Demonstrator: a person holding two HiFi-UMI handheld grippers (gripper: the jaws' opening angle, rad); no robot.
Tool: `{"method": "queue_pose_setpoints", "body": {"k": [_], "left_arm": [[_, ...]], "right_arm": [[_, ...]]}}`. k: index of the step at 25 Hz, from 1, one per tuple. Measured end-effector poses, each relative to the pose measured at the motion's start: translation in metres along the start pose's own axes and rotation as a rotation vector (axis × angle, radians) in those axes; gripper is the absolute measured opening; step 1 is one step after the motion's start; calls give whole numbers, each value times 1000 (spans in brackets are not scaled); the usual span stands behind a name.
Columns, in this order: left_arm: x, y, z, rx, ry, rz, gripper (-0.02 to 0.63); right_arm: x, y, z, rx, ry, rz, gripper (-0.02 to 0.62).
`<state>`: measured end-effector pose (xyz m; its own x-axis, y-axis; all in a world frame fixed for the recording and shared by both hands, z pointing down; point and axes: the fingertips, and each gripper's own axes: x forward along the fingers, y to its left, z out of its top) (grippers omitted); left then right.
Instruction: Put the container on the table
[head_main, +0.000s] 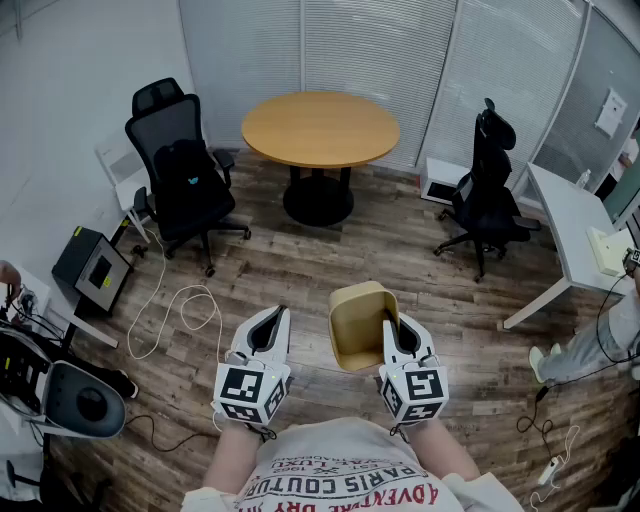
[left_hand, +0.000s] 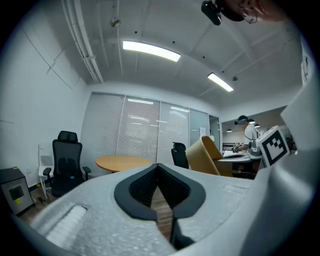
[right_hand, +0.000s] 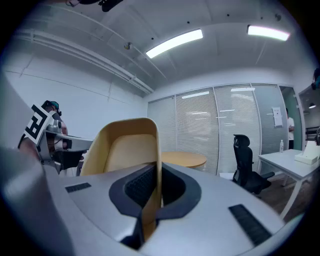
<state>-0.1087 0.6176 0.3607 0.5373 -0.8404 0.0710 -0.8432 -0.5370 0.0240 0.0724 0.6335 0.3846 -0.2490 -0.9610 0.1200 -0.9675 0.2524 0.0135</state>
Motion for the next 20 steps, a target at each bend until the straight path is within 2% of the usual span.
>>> {"method": "queue_pose_setpoints", "body": {"k": [5,11,20], "left_arm": [[-5,4,2,-6,-4,-2,6],[-22,17,-17,18,34,-12,6],[-54,66,-49,-5,93,-48,6]], "right_arm": [[0,6,-4,3,20,10,9],[5,36,-14,10,42,31,10],[22,88,-39,52,99,31,11]]}}
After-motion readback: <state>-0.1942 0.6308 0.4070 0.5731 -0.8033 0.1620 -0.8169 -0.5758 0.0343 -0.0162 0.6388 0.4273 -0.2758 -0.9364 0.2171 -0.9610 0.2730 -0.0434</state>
